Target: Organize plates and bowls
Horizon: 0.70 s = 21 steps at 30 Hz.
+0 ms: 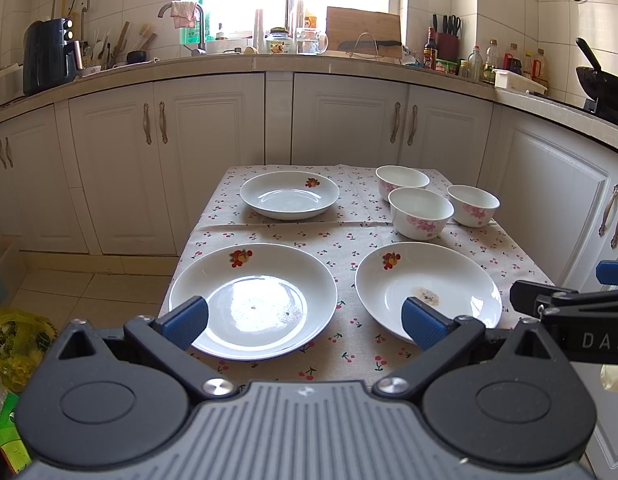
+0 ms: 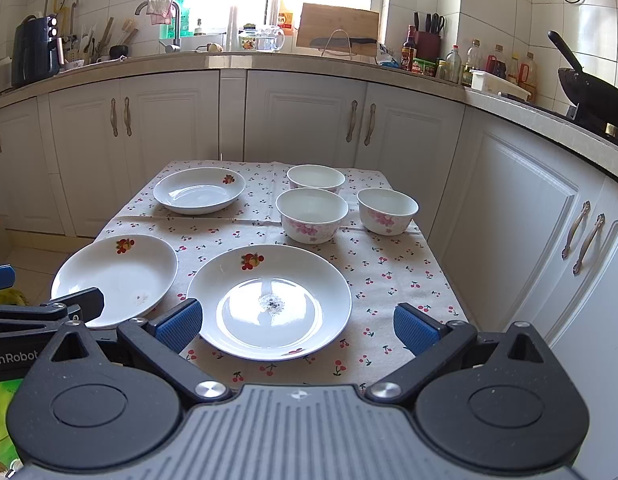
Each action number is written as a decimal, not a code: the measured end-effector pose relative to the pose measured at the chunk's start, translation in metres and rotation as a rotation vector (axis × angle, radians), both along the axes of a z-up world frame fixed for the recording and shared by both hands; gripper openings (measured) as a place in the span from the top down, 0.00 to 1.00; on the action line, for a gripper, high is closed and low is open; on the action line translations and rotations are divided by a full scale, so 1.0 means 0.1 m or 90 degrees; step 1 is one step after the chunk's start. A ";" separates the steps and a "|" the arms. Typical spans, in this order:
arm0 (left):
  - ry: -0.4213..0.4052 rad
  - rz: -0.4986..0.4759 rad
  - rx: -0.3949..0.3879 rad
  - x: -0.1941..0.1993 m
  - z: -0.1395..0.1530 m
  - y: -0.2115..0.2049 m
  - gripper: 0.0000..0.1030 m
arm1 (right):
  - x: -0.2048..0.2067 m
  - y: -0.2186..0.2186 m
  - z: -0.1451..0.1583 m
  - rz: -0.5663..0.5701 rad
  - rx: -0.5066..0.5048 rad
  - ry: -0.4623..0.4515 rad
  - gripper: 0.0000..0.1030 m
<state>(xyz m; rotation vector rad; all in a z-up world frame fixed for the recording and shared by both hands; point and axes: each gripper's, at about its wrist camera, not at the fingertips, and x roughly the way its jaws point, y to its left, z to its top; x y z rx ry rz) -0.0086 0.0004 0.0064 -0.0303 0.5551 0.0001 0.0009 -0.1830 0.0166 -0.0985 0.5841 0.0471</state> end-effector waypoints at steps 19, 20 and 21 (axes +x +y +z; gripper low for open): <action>0.003 -0.037 0.009 0.18 -0.05 0.06 0.01 | 0.17 0.03 0.12 0.060 0.008 -0.027 0.00; 0.004 -0.038 0.008 0.20 -0.05 0.07 0.01 | 0.20 0.04 0.13 0.062 0.005 -0.030 0.00; 0.005 -0.037 0.007 0.22 -0.05 0.09 0.01 | 0.23 0.05 0.14 0.063 0.001 -0.031 0.00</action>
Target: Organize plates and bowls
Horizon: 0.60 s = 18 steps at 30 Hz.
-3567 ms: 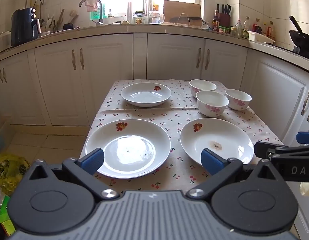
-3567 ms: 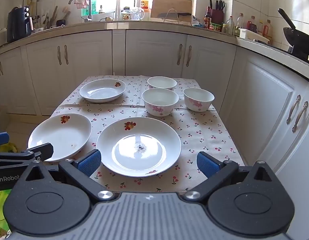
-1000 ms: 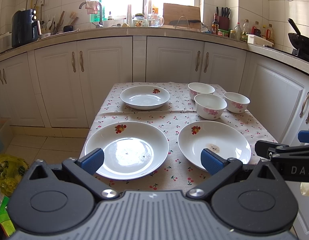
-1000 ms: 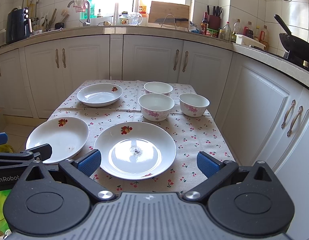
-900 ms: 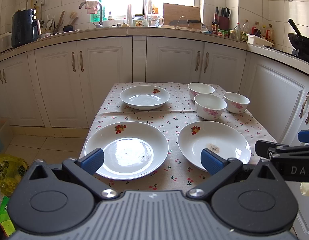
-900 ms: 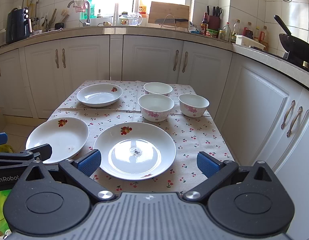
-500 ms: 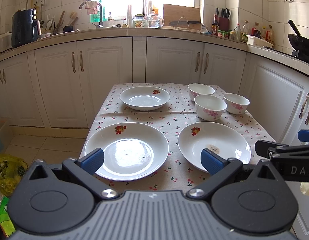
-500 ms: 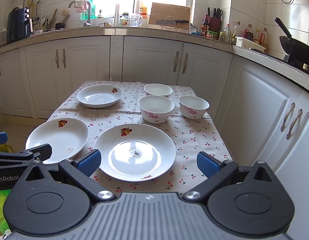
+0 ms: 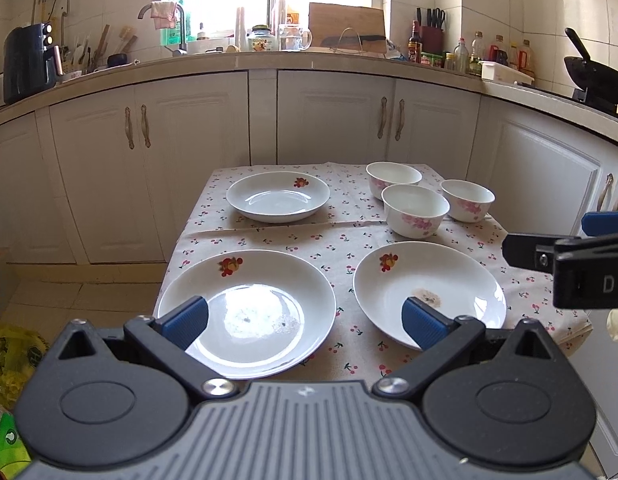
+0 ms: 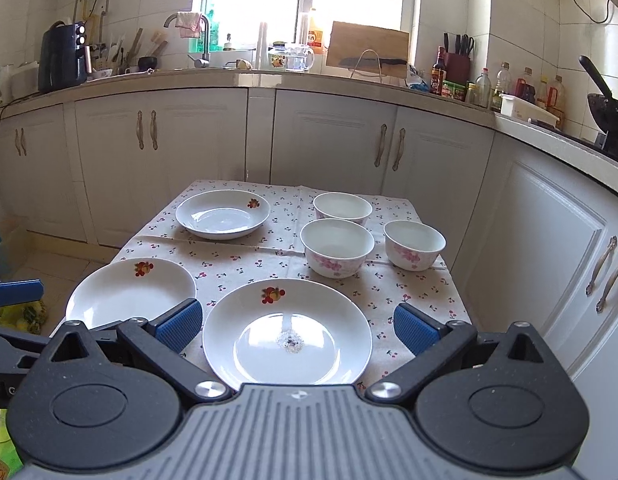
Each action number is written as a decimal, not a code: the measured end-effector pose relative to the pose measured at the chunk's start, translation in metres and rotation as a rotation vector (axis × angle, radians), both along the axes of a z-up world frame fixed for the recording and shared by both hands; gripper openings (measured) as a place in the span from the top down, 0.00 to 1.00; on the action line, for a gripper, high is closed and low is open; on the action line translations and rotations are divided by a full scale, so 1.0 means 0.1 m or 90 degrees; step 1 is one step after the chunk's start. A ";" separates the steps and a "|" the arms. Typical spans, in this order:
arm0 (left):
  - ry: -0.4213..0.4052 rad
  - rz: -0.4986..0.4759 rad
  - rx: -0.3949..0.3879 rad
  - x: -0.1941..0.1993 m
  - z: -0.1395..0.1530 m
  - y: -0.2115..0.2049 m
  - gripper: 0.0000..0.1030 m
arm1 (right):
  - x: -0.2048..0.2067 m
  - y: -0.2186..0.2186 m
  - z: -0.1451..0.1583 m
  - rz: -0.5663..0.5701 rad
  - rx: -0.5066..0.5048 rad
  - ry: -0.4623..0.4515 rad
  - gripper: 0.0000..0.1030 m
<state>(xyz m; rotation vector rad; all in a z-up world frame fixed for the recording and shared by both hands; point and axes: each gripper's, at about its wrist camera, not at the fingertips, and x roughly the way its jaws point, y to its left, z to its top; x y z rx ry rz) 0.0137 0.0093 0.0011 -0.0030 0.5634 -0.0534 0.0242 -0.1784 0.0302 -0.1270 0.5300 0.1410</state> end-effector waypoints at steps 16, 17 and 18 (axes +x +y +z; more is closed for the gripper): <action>0.000 -0.039 0.016 0.25 -0.21 0.34 0.01 | 0.60 0.16 0.07 0.024 -0.020 0.001 0.00; 0.005 -0.050 0.013 0.26 -0.25 0.38 0.01 | 0.64 0.19 0.06 0.032 -0.018 0.001 0.00; 0.009 -0.058 0.011 0.25 -0.29 0.42 0.01 | 0.68 0.20 0.05 0.045 -0.014 0.001 0.00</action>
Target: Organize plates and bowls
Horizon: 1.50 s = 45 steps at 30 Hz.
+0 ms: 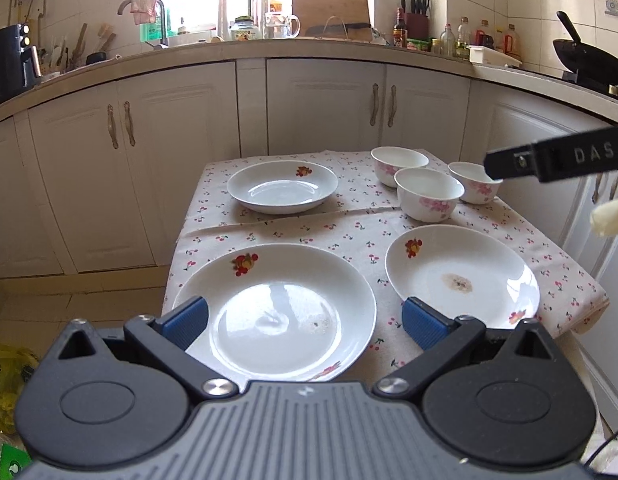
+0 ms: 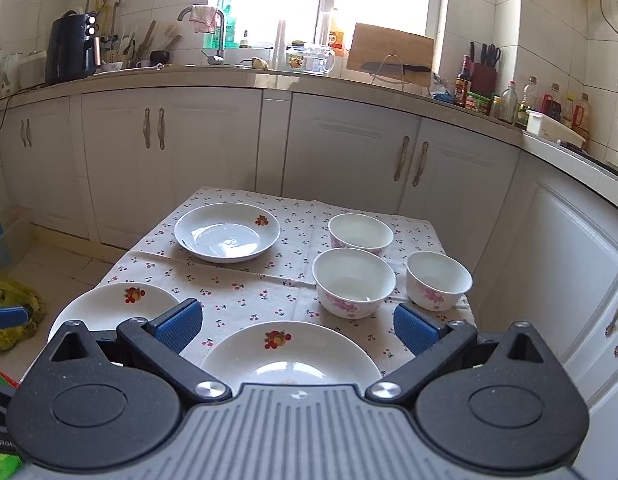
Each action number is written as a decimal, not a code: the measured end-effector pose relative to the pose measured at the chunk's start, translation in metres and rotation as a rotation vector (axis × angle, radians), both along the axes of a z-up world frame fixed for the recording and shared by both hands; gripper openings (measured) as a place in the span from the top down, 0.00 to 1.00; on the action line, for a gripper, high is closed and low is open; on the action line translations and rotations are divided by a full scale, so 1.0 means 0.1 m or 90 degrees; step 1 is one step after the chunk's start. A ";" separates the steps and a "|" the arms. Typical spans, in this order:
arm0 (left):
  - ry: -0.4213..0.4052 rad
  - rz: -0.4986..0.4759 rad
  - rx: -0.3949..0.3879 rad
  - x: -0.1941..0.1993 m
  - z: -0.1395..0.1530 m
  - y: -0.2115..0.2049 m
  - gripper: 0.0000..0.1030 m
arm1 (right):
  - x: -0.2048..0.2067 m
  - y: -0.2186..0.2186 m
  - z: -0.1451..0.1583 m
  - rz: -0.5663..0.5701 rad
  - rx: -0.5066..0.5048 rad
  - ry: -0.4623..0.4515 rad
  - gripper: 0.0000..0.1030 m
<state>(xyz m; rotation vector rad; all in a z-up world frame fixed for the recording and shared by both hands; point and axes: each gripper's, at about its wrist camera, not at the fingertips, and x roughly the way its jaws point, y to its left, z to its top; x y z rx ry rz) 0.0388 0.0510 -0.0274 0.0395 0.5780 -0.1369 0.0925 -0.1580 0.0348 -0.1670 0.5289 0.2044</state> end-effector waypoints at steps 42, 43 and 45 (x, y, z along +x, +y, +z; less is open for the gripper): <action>0.054 -0.114 -0.010 0.30 -0.90 0.65 0.00 | 1.27 0.98 -0.79 0.287 0.003 0.220 0.00; 0.055 -0.115 -0.008 0.31 -0.89 0.65 0.00 | 1.30 1.00 -0.81 0.298 0.003 0.230 0.00; 0.054 -0.124 -0.008 0.32 -0.89 0.66 0.00 | 1.36 1.05 -0.86 0.324 0.002 0.257 0.00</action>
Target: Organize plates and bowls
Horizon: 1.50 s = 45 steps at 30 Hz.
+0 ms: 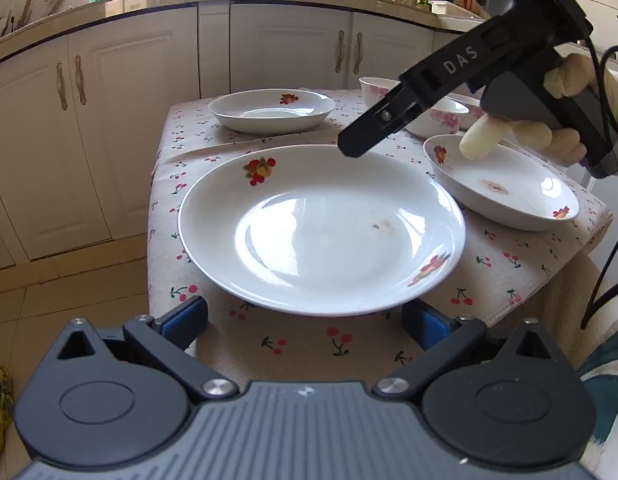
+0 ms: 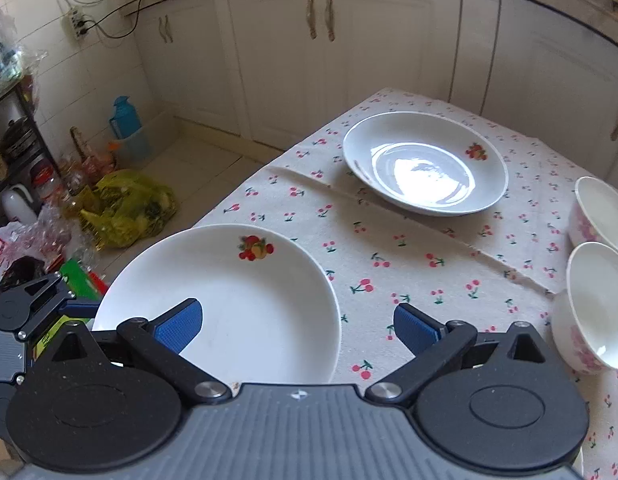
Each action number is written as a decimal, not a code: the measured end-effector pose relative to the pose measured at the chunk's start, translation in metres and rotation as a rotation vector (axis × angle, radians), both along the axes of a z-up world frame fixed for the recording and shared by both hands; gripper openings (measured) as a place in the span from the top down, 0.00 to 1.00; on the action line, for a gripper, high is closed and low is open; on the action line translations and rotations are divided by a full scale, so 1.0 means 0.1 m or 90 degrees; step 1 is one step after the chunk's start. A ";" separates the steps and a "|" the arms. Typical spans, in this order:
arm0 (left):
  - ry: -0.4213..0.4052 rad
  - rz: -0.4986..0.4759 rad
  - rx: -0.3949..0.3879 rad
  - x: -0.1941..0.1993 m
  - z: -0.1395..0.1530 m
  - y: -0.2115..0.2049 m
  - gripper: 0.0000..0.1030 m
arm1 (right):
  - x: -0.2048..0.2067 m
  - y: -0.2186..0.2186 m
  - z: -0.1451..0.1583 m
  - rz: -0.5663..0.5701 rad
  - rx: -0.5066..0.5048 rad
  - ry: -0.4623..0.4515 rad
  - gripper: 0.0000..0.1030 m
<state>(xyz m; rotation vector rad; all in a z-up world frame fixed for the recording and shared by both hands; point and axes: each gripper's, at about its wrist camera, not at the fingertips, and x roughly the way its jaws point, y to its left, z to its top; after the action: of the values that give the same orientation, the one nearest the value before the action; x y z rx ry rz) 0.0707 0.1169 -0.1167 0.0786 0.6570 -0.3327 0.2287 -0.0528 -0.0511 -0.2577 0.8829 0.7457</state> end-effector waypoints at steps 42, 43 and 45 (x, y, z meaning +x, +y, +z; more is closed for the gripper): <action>-0.029 -0.122 0.047 0.37 0.08 -0.01 0.01 | 0.51 0.09 -0.20 0.069 0.019 0.128 0.20; -0.029 -0.125 0.047 0.41 0.08 -0.02 0.01 | 0.53 0.07 -0.19 0.064 0.021 0.126 0.20; -0.026 -0.129 0.044 0.50 0.08 -0.04 0.01 | 0.58 0.04 -0.16 0.055 0.024 0.120 0.20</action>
<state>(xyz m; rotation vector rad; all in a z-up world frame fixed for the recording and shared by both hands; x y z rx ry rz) 0.1205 0.1128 -0.1087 0.2187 0.6208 -0.5021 0.2871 -0.0491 -0.0672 -0.1950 1.0402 0.8769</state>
